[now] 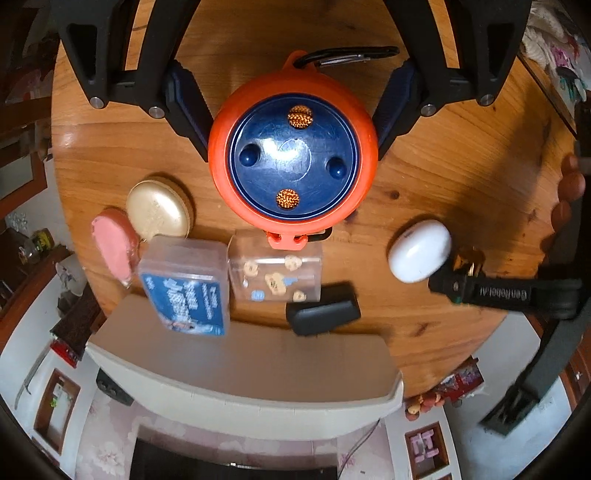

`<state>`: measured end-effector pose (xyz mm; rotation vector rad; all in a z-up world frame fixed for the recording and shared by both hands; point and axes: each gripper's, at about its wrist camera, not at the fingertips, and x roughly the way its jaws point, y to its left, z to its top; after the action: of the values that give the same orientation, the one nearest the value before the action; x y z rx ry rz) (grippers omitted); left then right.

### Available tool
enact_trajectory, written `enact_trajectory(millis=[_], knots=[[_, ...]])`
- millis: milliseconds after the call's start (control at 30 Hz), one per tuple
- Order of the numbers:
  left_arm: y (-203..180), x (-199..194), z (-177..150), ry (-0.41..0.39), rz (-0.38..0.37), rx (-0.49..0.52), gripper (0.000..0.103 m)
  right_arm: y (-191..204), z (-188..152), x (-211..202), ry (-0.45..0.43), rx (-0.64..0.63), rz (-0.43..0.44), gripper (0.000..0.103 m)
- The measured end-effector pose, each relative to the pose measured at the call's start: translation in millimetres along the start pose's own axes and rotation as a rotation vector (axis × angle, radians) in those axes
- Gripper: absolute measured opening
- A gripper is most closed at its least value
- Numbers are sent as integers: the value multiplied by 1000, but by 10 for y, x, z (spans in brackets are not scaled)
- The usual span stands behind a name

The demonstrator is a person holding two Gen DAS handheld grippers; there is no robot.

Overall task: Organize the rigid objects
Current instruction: 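Grasp the green bottle with the left tool while the right tool grasps the orange reel, then carry the green bottle and orange reel into the white bin and release them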

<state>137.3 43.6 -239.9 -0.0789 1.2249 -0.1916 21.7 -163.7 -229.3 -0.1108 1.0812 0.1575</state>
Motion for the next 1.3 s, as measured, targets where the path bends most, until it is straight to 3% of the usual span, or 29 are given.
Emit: enact_trajectory(millis=[167,333,567,733,1000,1133,1300], knots=[[-99,-383,53,-42,-26,15,47,7,89,-220,-45,-6,11,81],[-366,-876,296,-101,-44,66,47,-70,419,-539,-100,6,21,81],[-746,-1498,918,-176,-27,164,47,-340,1245,-1226,-244,17,-25,81],[-959,-1667,1347,-225,20,197,47,-663,1905,-1607,-339,65,-78,81],[-1104,-1559,2070,-248,48,165,47,-1170,2739,-1707,-383,174,-120,81],[-1171,-1183,2342,-226,37,145,47,-1355,3011,-1342,-318,202,-127,81],[-1213,-499,2535,-147,42,124,48,-1400,3110,-471,-170,173,-159,81]])
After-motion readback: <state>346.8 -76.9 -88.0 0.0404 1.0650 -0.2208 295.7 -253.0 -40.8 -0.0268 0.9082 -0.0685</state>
